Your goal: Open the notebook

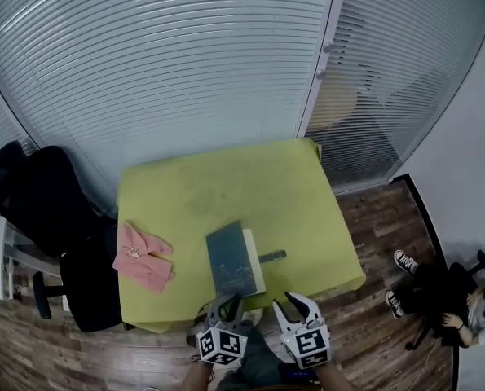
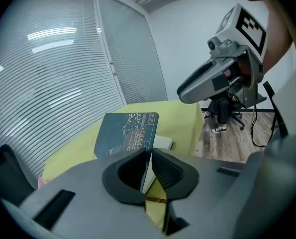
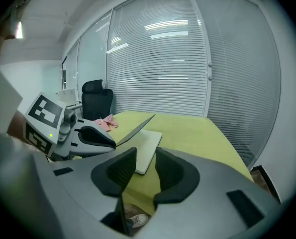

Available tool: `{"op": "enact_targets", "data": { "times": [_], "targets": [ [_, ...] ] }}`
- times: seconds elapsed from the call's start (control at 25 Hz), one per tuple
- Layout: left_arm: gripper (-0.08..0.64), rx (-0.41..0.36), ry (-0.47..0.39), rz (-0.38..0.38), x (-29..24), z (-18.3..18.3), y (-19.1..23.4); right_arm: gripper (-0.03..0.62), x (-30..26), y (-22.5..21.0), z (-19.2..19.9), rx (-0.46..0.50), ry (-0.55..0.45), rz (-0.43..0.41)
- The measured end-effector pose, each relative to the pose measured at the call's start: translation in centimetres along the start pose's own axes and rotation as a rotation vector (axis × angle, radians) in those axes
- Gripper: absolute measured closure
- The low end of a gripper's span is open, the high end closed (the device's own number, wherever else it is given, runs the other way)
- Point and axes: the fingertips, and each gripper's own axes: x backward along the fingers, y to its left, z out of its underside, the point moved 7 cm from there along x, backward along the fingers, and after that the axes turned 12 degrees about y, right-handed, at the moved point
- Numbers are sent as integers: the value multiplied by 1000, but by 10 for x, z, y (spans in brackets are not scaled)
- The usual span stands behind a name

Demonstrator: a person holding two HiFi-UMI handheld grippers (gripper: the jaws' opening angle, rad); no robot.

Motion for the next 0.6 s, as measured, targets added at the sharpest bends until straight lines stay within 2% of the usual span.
{"op": "enact_targets", "data": {
  "times": [0.6],
  "targets": [
    [520,225,-64,-52,32,17,17,460,24,14,0,11,-36,15]
  ]
}}
